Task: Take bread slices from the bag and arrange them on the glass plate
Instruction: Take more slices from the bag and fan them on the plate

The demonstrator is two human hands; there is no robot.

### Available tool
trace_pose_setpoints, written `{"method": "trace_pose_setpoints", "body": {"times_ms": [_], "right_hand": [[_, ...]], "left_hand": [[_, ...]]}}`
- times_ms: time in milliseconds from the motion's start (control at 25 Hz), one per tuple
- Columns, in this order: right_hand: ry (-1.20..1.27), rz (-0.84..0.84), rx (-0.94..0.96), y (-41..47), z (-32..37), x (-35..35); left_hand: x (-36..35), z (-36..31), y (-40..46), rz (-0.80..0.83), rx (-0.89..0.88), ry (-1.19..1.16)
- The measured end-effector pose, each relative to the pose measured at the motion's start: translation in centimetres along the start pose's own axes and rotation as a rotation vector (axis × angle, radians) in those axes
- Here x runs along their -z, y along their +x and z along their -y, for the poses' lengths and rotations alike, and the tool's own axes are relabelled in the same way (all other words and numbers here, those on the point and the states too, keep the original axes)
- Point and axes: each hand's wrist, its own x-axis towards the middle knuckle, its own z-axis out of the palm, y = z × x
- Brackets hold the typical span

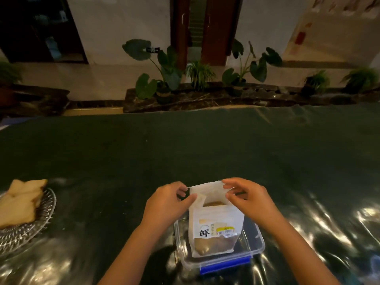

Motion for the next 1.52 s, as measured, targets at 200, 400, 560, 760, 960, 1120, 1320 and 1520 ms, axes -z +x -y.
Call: {"method": "trace_pose_setpoints", "body": {"times_ms": [200,400,560,760,960,1120,1320,1520], "right_hand": [[-0.453,0.289,0.302,3.0,-2.5,1.3],[-0.552,0.499,0.565,4.6,-4.2,2.4],[-0.512,0.504,0.623,5.5,-5.4,3.6],[-0.54,0.501,0.653,5.9,-6.9,4.9],[-0.588,0.527,0.582,5.8,-7.1,6.2],[-0.711,0.494,0.759,5.2,-4.1,5.4],[-0.693,0.738,0.321,7.1,1.5,-2.1],[-0.579,0.939,0.125,7.2,-2.3,-5.8]], "left_hand": [[-2.3,-2.2,0.6,-0.114,0.215,0.131],[-4.2,-3.9,0.9,-0.157,0.312,0.161],[-5.3,-3.9,0.3,-0.254,0.303,0.067],[-4.6,-3.4,-0.7,-0.192,0.251,0.018],[-4.0,-3.2,-2.4,-0.2,0.334,0.019],[-4.2,-3.6,-3.1,-0.205,0.352,-0.022],[-4.0,-3.9,-3.1,-0.191,0.341,-0.015],[-4.3,-3.5,-3.4,-0.162,0.333,-0.065]]}}
